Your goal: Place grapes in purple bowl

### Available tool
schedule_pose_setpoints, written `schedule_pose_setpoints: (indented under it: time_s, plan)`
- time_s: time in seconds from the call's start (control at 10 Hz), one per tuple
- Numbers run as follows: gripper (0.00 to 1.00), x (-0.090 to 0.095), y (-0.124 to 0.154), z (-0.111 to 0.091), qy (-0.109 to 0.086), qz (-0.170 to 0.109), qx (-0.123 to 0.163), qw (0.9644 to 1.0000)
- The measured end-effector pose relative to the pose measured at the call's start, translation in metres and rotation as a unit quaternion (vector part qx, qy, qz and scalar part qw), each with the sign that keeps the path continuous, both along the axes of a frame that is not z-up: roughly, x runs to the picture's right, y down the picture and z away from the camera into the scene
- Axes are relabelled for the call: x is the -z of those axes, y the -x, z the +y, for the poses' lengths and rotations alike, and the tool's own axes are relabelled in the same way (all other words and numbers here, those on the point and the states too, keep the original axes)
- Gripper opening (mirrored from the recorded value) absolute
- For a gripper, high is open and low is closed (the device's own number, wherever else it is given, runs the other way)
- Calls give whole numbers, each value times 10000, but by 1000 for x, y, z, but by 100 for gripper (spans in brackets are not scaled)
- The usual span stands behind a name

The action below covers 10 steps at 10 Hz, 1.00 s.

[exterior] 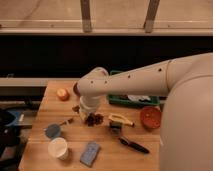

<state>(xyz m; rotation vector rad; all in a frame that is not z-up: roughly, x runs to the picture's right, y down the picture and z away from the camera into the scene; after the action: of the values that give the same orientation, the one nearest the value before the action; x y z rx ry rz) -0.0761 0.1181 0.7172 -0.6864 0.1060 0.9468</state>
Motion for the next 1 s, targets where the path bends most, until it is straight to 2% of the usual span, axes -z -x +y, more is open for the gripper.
schedule_pose_setpoints:
  time_s: [0.2,0.3,0.5,0.7,0.8,1.0]
  plan:
    - [0,4,-13,-38,-299,4,-257,9992]
    - [0,0,-22,-55,-374,15,-392,9985]
    - [0,-10,-27,-80,-451,-36,-635,9970]
    - [0,-22,-24,-100,-464,-308,-982,9936]
    - [0,-26,-17,-110,-443,-645,-1225,9894]
    - [0,-30,-14,-128,-344,-1425,-1656,9752]
